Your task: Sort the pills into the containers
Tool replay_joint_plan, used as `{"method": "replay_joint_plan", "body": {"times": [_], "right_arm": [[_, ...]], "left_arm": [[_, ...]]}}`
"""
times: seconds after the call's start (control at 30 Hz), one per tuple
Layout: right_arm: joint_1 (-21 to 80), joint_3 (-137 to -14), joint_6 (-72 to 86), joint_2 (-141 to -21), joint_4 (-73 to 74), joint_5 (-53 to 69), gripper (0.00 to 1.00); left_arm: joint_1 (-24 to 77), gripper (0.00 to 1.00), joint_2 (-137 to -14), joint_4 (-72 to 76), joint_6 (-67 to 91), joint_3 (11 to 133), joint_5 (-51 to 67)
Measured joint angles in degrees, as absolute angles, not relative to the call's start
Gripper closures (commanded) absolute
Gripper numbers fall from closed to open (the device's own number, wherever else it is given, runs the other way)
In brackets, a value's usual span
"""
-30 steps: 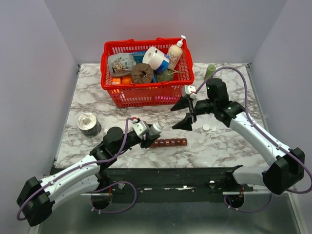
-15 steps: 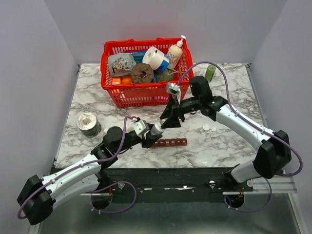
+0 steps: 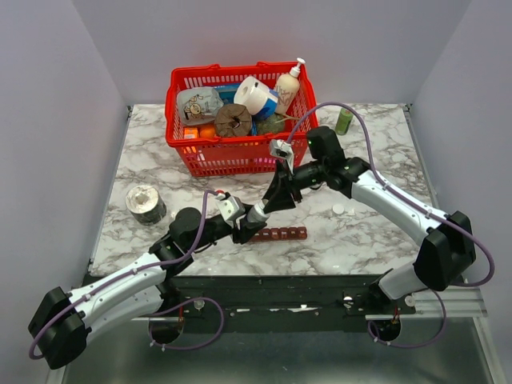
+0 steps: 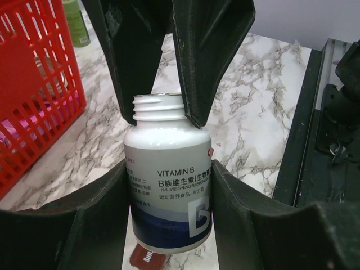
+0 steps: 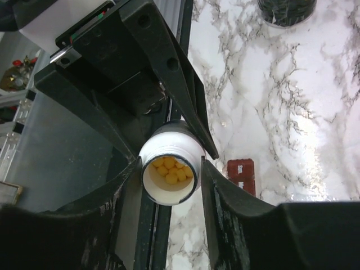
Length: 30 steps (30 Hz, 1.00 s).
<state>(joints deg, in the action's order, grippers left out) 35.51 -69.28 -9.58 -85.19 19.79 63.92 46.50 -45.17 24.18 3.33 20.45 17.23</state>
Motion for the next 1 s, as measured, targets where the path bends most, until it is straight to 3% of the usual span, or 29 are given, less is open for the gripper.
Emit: {"method": "replay_joint_plan", "body": {"times": [0.07,0.17,0.27,0.3,0.4,0.5,0.77,1.0], "right_arm": [[35.5,-69.3,-10.3,-85.2,20.0,63.6,0.81],[35.5,-69.7,-11.0,-85.3,20.7,63.7,0.92],[35.5,-70.1,-11.5,-85.3,21.2,63.7,0.94],[35.5,-70.1,-11.6,-85.3,21.3,63.6,0.95],[35.6,-70.1,-12.2,-85.2,22.2,63.0,0.96],[35.6,-69.8,-13.0,-84.1,23.2,61.0,0.97],[30.5,-65.8,-15.6,-79.4,24.6,55.2,0.97],[25.3,-61.3,-21.2,-76.1,27.9,36.2,0.96]], "left_arm": [[46.4,1.00,-45.2,23.9,3.9,20.4,17.2],[46.5,1.00,-45.2,24.0,4.1,20.4,17.2],[46.5,0.56,-45.2,24.2,4.1,20.4,17.1],[46.5,0.32,-45.2,24.0,4.1,20.4,17.1],[46.5,0.08,-45.1,23.0,3.4,20.7,16.8],[46.5,0.02,-44.1,20.3,2.1,21.2,16.0],[46.4,0.01,-39.8,9.6,-7.8,24.4,14.5],[46.4,0.02,-41.5,1.5,-19.2,24.6,14.2]]}}
